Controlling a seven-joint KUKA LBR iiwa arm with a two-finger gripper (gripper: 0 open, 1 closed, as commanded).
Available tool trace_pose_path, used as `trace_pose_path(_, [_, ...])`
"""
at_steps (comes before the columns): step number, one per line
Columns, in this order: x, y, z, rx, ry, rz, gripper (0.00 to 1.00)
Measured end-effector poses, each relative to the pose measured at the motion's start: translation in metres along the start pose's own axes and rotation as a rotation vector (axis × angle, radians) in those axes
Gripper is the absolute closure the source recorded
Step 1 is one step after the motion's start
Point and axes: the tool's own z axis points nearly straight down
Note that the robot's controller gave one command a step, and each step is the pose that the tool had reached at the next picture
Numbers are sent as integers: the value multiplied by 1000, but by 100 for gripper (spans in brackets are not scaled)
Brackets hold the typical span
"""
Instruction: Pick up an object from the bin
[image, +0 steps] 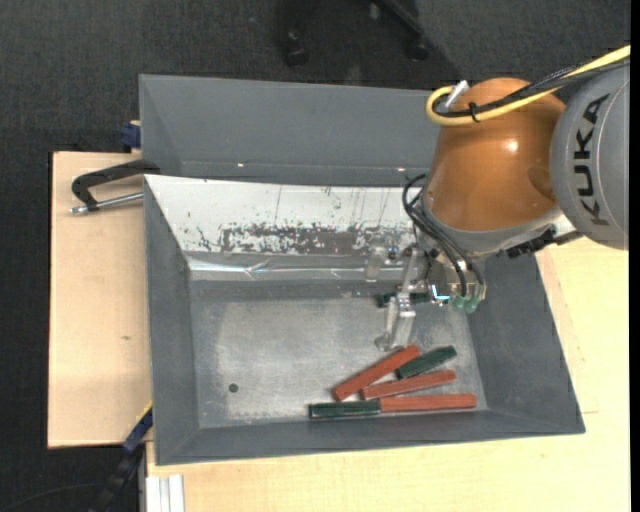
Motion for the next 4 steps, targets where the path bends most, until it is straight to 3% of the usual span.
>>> trace_pose_path(1, [32,-45,169,0,-1,-365,0])
trace_pose_path(2, [6,-98,134,5,-17,-275,0])
trace_pose_path(3, [-4,-53,133,2,-14,-551,0])
trace_pose_path(4, [17,-43,167,3,-6,-890,0])
